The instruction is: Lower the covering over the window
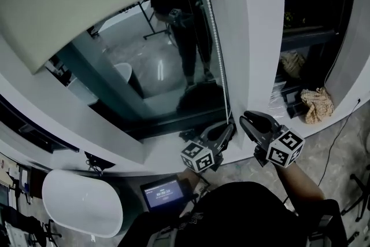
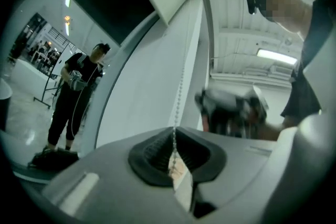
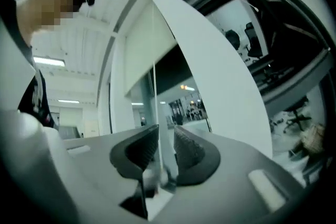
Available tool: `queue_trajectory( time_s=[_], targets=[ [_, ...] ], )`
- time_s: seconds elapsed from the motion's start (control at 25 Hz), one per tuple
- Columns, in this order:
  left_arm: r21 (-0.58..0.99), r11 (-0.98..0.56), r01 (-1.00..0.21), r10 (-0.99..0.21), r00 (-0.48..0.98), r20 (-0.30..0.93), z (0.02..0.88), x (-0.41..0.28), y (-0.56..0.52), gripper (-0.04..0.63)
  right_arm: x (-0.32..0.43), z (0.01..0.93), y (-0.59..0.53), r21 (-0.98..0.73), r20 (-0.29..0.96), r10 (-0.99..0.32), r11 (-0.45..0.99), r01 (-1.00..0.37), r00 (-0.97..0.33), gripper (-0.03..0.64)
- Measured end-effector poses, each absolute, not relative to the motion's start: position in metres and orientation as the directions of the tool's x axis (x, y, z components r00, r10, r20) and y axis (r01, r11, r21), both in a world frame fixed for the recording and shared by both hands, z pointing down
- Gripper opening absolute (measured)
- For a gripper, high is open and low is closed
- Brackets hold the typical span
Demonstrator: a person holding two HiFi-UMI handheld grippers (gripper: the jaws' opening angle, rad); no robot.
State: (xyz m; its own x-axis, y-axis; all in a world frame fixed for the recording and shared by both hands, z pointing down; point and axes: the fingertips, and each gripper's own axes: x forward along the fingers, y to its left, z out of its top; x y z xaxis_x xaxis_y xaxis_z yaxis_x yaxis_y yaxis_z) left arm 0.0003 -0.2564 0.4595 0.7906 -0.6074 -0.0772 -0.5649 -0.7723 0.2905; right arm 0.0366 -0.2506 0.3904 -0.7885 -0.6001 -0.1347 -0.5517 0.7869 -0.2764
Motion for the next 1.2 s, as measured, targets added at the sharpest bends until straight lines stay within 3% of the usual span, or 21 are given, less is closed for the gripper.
queue_trajectory(
  time_s=[0.2,0.32,0.44,0.56,0.64,0.88,1.2],
  targets=[
    [0.313,-0.751,-0.582,-0.571,0.81,0.135,0.554,0.01,-0.215,0.012,0.025,0.205,-0.248,-0.178,-0.428,-0.451,0.892,-0.416,-0.784,0.098],
    [0.303,-0.748,-0.59,-0.538,0.807,0.243,0.607,0.01,-0.191,0.012,0.008,0.123,-0.25,-0.104,-0.475,-0.393,0.913,-0.394,-0.787,0.124],
    [0.371,-0.722,-0.584,-0.532,0.811,0.244,0.623,0.005,-0.181,0.012,-0.011,0.072,-0.262,-0.047,-0.465,-0.338,0.932,-0.359,-0.818,0.137],
    [0.361,-0.729,-0.581,-0.537,0.813,0.224,0.622,0.001,-0.178,0.014,-0.022,0.046,-0.281,-0.069,-0.45,-0.329,0.94,-0.335,-0.83,0.131],
    [0.357,-0.73,-0.583,-0.542,0.812,0.219,0.621,-0.002,-0.174,0.014,-0.021,0.04,-0.285,-0.091,-0.459,-0.344,0.935,-0.342,-0.819,-0.002],
    [0.416,-0.698,-0.583,-0.551,0.808,0.207,0.612,-0.012,-0.172,0.014,-0.018,0.036,-0.267,-0.027,-0.527,-0.27,0.953,-0.302,-0.806,0.034],
    [0.403,-0.68,-0.613,-0.576,0.786,0.223,0.606,-0.015,-0.171,0.015,-0.021,0.032,-0.27,-0.042,-0.505,-0.268,0.957,-0.287,-0.82,0.014]
  ],
)
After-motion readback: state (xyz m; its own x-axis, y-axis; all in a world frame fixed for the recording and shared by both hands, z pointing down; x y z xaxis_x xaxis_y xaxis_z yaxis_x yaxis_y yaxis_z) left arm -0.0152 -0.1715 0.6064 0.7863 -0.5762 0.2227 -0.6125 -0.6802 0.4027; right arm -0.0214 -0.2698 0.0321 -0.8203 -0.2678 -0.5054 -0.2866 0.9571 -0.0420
